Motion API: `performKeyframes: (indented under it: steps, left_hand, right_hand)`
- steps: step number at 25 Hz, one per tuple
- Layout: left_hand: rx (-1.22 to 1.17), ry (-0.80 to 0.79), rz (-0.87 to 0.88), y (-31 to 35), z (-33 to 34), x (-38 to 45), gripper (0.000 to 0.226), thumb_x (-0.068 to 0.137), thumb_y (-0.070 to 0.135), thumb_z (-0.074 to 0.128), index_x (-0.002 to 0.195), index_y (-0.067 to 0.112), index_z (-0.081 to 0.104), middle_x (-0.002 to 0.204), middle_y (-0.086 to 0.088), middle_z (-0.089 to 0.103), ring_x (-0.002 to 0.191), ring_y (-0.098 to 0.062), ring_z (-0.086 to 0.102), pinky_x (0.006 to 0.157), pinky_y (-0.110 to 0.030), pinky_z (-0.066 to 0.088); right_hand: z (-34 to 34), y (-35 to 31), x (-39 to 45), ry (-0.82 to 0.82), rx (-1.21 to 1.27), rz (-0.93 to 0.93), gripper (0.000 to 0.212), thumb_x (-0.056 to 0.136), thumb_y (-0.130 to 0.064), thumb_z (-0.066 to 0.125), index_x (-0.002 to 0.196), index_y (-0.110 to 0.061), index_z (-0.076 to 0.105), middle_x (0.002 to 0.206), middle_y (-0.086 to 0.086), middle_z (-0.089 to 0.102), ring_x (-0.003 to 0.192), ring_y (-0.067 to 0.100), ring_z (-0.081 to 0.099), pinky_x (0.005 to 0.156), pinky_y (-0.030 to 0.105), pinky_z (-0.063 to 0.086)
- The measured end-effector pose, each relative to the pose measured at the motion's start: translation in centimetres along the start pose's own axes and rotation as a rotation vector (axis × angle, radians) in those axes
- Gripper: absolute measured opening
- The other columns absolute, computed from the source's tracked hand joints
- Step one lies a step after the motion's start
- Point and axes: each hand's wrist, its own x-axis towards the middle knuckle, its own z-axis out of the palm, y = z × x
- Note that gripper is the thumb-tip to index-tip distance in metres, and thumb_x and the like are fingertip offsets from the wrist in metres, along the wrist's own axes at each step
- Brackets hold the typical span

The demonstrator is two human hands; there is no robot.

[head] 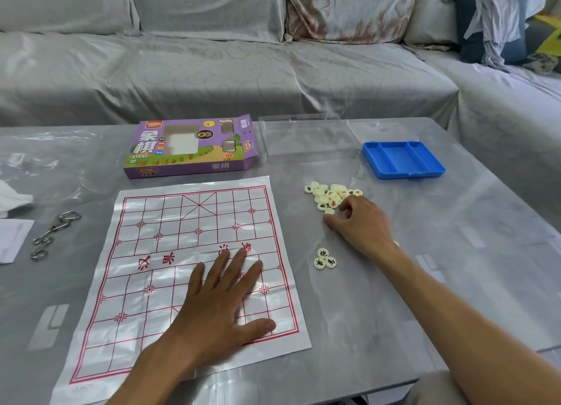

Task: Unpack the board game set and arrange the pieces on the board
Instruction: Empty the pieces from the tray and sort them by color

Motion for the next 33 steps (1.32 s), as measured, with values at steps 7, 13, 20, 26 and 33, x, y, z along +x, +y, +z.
performKeyframes:
  steps: [7,13,20,26,33]
  left_hand:
    - [0.016,-0.006,-0.003,-0.1,0.0,-0.1,0.088,0.078,0.087,0.024,0.143,0.050,-0.022,0.145,0.020,-0.044,0.132,-0.008,-0.045,0.114,-0.044,-0.020]
    - [0.021,-0.024,-0.004,0.0,-0.1,0.1,0.089,0.070,0.090,0.015,0.141,0.052,-0.025,0.146,0.019,-0.043,0.134,-0.009,-0.043,0.115,-0.046,-0.019]
    - [0.020,-0.035,-0.013,0.1,-0.2,0.0,0.094,0.062,0.093,0.004,0.140,0.051,-0.026,0.147,0.019,-0.043,0.134,-0.010,-0.043,0.116,-0.047,-0.018]
    - [0.001,-0.023,0.013,-0.2,0.0,0.1,0.100,0.056,0.096,-0.005,0.143,0.050,-0.021,0.148,0.019,-0.040,0.137,-0.011,-0.039,0.116,-0.046,-0.018]
    - [-0.004,-0.015,0.006,-0.1,-0.1,0.1,0.099,0.055,0.096,-0.005,0.142,0.052,-0.022,0.147,0.019,-0.041,0.135,-0.010,-0.041,0.116,-0.046,-0.019]
  right_hand:
    - [0.6,-0.2,0.5,-0.005,-0.031,-0.153,0.027,0.093,-0.036,0.050,0.080,-0.015,0.061,0.082,-0.002,0.060,0.077,0.020,0.056,0.066,0.036,0.045]
    - [-1.1,0.6,1.1,-0.269,0.115,-0.058,0.030,0.095,-0.031,0.053,0.090,-0.005,0.068,0.091,0.008,0.065,0.084,0.022,0.059,0.077,0.038,0.048]
    - [-1.4,-0.8,-0.2,-0.284,0.039,-0.284,0.007,0.085,-0.029,0.066,0.092,-0.028,0.065,0.091,-0.013,0.060,0.079,0.006,0.054,0.070,0.022,0.044]
    - [-5.8,2.4,-0.9,-0.482,-0.081,-0.044,0.002,0.083,-0.022,0.073,0.081,-0.021,0.072,0.084,-0.008,0.066,0.075,0.007,0.061,0.062,0.018,0.045]
    - [-2.3,2.7,0.1,-0.069,0.131,-0.110,0.022,0.086,-0.030,0.064,0.108,-0.025,0.063,0.105,-0.009,0.062,0.090,0.011,0.061,0.082,0.030,0.050]
